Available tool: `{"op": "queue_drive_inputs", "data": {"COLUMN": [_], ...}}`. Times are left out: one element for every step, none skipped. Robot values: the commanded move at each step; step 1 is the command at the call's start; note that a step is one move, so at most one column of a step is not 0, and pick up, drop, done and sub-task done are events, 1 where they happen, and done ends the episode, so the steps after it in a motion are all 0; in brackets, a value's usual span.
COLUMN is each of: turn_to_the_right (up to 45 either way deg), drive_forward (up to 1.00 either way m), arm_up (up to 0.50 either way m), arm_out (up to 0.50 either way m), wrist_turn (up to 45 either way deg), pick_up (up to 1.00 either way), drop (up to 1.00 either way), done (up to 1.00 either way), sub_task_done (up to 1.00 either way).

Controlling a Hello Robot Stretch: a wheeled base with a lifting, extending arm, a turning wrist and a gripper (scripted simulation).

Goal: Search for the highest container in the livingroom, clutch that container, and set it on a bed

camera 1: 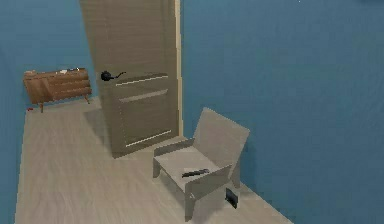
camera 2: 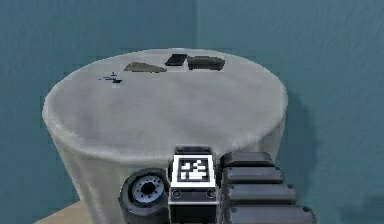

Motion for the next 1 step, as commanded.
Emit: {"op": "queue_drive_inputs", "data": {"turn_to_the_right": [-30.0], "drive_forward": [0.00], "arm_up": [0.00], "arm_out": [0.00], "wrist_turn": [0.0], "pick_up": [0.00], "drop": [0.00], "done": [0.00], "sub_task_done": [0.00]}}
